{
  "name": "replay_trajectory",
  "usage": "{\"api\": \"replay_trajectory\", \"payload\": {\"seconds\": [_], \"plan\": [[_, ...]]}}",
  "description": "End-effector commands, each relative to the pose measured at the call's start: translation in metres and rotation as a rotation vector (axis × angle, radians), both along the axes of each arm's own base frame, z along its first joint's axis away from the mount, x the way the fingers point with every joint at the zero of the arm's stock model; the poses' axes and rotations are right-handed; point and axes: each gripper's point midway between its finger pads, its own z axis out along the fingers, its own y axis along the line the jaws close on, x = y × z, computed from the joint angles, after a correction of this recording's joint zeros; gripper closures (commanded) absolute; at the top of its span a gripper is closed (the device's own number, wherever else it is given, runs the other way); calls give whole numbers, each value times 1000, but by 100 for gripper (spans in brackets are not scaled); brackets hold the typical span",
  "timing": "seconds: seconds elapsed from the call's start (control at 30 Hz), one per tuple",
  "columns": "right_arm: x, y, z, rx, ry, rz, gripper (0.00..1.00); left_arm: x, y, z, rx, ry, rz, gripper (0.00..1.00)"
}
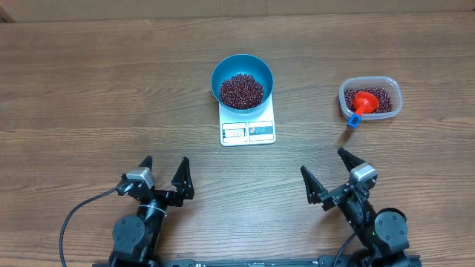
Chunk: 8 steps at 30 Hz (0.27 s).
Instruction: Scoop item into bowl and weigh 150g on scale
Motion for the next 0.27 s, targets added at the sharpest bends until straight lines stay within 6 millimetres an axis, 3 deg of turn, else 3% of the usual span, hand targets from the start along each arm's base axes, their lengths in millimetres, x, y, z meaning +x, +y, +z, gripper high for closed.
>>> {"api": "replay_trajectory", "payload": {"seconds": [0.0, 0.23], "plan": [[1, -2, -1, 5, -3, -13, 0, 0, 3, 0, 18, -10, 13, 0], [1, -2, -1, 5, -3, -13, 0, 0, 3, 0, 18, -10, 13, 0]]}}
